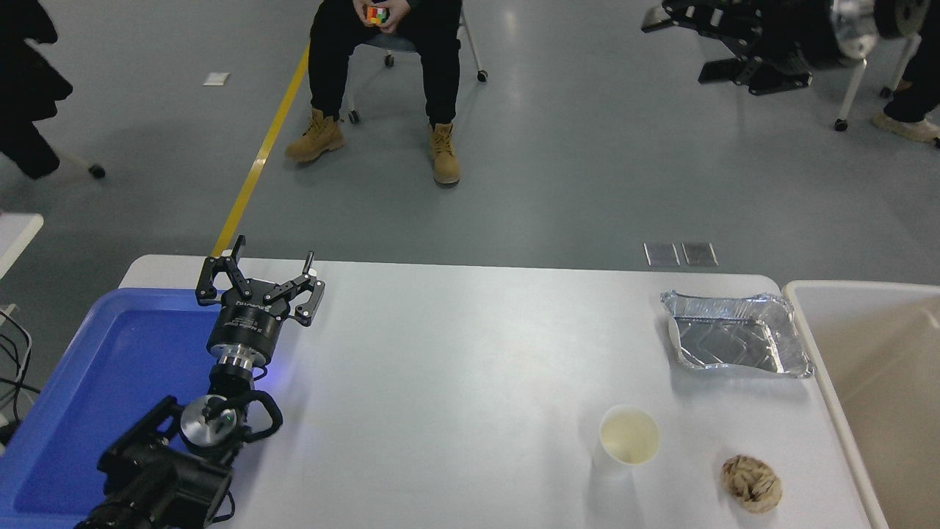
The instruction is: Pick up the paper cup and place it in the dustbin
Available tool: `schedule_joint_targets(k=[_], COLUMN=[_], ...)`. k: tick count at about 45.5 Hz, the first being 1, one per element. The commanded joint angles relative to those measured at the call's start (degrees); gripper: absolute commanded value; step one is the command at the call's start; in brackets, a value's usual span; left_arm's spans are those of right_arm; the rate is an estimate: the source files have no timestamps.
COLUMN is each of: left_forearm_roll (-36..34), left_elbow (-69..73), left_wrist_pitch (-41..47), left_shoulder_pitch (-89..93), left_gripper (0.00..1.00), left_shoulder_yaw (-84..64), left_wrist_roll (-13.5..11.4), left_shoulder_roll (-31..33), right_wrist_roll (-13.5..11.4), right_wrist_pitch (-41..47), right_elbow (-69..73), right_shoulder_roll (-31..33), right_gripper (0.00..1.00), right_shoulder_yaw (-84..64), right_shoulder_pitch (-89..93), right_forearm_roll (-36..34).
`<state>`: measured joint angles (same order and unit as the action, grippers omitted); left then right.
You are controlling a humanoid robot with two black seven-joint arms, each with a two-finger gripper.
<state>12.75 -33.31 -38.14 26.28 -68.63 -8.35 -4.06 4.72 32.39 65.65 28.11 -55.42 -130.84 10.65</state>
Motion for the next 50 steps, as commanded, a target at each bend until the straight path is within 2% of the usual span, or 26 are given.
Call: schedule_joint_targets(k=[1,6,14,20,23,27,29,38,50], left_forearm_roll=[0.00,0.00,0.00,0.00,0.00,0.00,0.00,0.00,0.09], left_elbow=[0.00,0.00,0.00,0.00,0.00,0.00,0.00,0.00,0.00], left_wrist_pitch=[-0.09,0.00,0.00,0.00,-0.09,0.00,0.00,-0.09,0.00], left_shoulder_pitch=[0.00,0.00,0.00,0.00,0.00,0.00,0.00,0.00,-0.09], left_gripper=[0.99,0.99,0.99,0.99,0.99,0.99,0.99,0.99,0.99], left_shoulder_yaw=[0.08,0.08,0.08,0.08,0.08,0.08,0.08,0.08,-0.01], left_wrist_roll=[0.00,0.00,0.00,0.00,0.00,0.00,0.00,0.00,0.00], left_shoulder_roll=[0.02,0.02,0.02,0.02,0.02,0.02,0.02,0.02,0.02], right_wrist_roll=[0.99,2.05,2.49,3.19,5.47,11.17,11.89,11.90,11.19], right_wrist_pitch=[7.95,12.61,12.61,12.61,12.61,12.61,12.61,12.61,12.61], right_elbow=[2.28,6.58,18.89,21.18,21.27,21.36,21.36,20.66,21.36], right_shoulder_roll=[-8.68,-11.32,-12.81,-13.69,-13.78,-13.87,-14.31,-16.68,-14.93], right_gripper=[1.00,1.00,1.00,1.00,1.00,1.00,1.00,1.00,1.00], right_shoulder_yaw=[-7.51,-8.30,-8.65,-8.83,-9.00,-9.09,-9.18,-13.22,-22.19], right_shoulder_pitch=[-10.13,-13.12,-17.25,-17.69,-18.30,-19.62,-19.71,-19.80,-19.98], right_forearm_roll=[7.89,9.65,11.15,11.15,10.71,10.01,9.39,3.51,7.19])
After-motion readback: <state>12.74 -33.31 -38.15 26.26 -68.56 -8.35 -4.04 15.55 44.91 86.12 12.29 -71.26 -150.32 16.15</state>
